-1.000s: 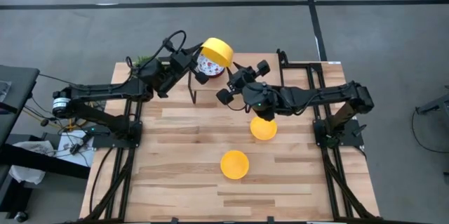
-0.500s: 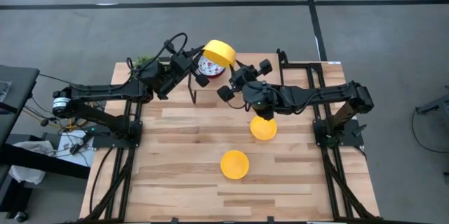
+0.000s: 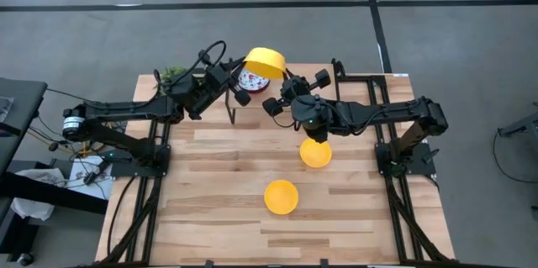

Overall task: Pick & Place Mini bowls
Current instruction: Put the left yellow bowl on the shelf

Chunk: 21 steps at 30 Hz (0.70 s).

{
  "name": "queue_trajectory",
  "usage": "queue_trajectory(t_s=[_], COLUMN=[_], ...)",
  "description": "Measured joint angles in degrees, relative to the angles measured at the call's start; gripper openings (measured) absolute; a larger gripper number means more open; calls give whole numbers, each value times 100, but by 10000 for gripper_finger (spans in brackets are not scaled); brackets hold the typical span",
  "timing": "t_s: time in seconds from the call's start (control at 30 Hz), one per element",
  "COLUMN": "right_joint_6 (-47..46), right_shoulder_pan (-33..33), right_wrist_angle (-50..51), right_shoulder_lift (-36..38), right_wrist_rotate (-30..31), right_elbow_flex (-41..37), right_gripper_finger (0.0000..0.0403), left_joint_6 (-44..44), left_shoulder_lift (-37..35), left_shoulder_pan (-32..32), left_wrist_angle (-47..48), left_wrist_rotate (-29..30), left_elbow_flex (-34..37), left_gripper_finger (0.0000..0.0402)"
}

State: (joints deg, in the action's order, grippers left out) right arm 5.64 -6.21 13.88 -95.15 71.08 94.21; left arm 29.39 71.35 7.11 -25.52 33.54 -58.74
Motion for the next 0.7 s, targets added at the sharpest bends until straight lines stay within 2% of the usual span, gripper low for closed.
queue_trajectory(t_s=[0.17,0.27,0.37,0.7], right_joint_6=[21,27,-7,-784], right_shoulder_pan=[18,78,178,717], right_wrist_angle=[16,17,42,799], right_shoulder_lift=[0,0,0,-11], right_wrist_rotate=[36,80,36,-1018], right_elbow_flex=[0,0,2,4], right_gripper_finger=[1,1,1,1], left_joint_6=[-31,-27,-7,234], left_shoulder_lift=[-7,-51,-138,-707], left_shoulder_pan=[2,-16,-96,-338], left_wrist_angle=[-6,8,17,-78], left_wrist_rotate=[-119,-232,-351,-305], left_elbow_flex=[33,46,57,52], left_gripper_finger=[11,26,57,179])
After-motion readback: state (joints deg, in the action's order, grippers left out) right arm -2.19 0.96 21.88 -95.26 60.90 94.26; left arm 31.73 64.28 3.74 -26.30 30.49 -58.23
